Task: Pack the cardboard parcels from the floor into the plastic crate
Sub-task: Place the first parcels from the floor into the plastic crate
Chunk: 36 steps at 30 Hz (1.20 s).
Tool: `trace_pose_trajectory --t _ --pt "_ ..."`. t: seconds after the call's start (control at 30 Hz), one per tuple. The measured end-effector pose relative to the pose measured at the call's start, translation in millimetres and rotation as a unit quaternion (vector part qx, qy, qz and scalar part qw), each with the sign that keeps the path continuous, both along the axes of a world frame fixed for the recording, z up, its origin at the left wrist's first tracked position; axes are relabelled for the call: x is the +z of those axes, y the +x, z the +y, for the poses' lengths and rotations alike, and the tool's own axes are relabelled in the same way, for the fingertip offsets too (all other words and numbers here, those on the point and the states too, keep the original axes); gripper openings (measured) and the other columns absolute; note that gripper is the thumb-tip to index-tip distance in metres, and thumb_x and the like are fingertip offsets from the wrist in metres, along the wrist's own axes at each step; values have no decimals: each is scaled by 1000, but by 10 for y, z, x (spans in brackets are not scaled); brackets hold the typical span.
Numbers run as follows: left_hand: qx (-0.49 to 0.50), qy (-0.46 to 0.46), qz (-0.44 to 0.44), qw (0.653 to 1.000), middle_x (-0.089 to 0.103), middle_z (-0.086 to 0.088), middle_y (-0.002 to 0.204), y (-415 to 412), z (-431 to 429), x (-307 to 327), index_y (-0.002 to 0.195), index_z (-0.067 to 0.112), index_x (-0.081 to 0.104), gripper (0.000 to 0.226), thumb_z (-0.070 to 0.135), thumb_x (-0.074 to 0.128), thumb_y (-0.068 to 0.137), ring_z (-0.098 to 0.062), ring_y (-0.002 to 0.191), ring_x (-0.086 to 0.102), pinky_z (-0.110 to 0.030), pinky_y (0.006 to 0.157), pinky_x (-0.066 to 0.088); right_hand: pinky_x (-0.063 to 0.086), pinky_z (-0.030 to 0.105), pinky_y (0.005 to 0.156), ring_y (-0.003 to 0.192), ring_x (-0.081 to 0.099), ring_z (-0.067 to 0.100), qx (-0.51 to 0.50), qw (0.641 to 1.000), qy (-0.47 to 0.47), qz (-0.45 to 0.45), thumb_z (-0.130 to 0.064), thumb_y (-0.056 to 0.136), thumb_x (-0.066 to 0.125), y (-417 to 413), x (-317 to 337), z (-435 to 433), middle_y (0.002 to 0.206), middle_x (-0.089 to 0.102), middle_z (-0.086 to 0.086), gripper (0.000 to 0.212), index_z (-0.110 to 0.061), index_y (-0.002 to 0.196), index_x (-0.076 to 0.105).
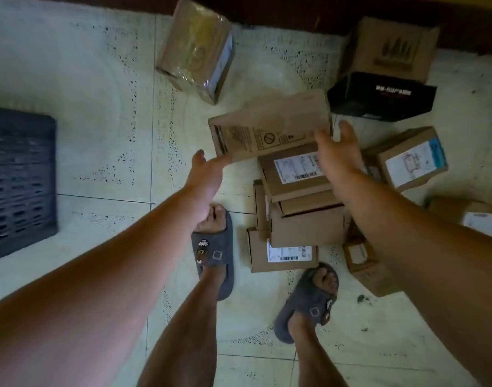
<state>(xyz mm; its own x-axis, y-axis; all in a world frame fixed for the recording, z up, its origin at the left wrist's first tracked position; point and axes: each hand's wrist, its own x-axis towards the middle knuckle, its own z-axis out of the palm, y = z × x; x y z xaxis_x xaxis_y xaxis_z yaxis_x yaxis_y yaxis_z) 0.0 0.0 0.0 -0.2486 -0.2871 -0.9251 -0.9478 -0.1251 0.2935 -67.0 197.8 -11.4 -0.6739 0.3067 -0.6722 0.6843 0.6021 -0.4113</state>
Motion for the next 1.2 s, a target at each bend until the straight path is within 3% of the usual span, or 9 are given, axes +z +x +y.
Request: trace_pose_trajectory --t 0.17,0.3,0.43,0.5,0.6,0.7,0.87,1.1,1.2 --pt "63 44 49 996 58 -2 130 -311 25 -315 140 22 42 61 43 62 86 -18 118 52 -41 109 33 46 50 100 130 46 30 -45 998 -35 18 -50 90 48 -288 -334 -82 155 33 3 70 -33 152 19" --pt "73 50 62 994 65 3 116 -350 -13 -176 131 25 52 51 50 59 87 -14 106 58 -35 92 38 49 47 96 122 52 30 -87 994 -63 -26 -61 88 47 -259 -138 -87 146 43 5 72 -34 150 23" --pt "104 34 50 993 66 3 104 -213 -121 304 128 28 51 60 68 54 83 -16 97 60 -39 84 42 40 24 62 95 54 13 -63 995 -70 -39 -66 92 37 26 425 10 122 54 2 50 -31 123 54" --pt "121 42 50 991 67 0 105 -123 -146 579 126 27 51 61 69 52 83 -19 95 62 -37 75 44 48 25 70 90 55 10 -126 986 -104 -45 -71 88 40 251 731 18 105 55 -6 44 -34 103 58" --pt "112 26 61 992 66 -5 108 35 -158 1002 122 24 55 46 57 52 90 -22 98 62 -32 62 46 52 43 89 102 61 23 -230 960 -131 -89 -82 74 48 558 1139 30 111 57 -1 72 -32 125 49" --pt "90 3 69 994 64 -7 109 232 -182 1414 122 23 55 39 48 51 93 -22 99 60 -24 52 43 48 47 95 104 60 24 -249 950 -140 -122 -80 72 52 861 1563 64 115 58 2 74 -31 127 45" --pt "75 -2 107 991 64 -2 100 681 -187 2170 116 29 56 25 41 51 95 -18 96 57 -31 70 44 44 50 103 111 57 22 -213 959 -164 -85 -58 91 48 1272 2276 122 116 59 -3 33 -42 120 53" --pt "141 -35 156 977 63 -3 110 1700 -144 3541 123 31 55 30 41 54 95 -23 108 57 -43 98 47 33 35 93 105 47 16 -94 975 -196 -50 -52 97 42 1780 3577 53 114 51 -5 36 -39 130 47" --pt "162 -49 187 968 61 2 109 2175 -240 4238 117 33 56 21 37 52 97 -22 109 55 -41 98 46 39 34 95 104 52 17 -43 969 -237 -55 -50 94 50 2077 4143 -6 109 54 -6 32 -37 124 50"
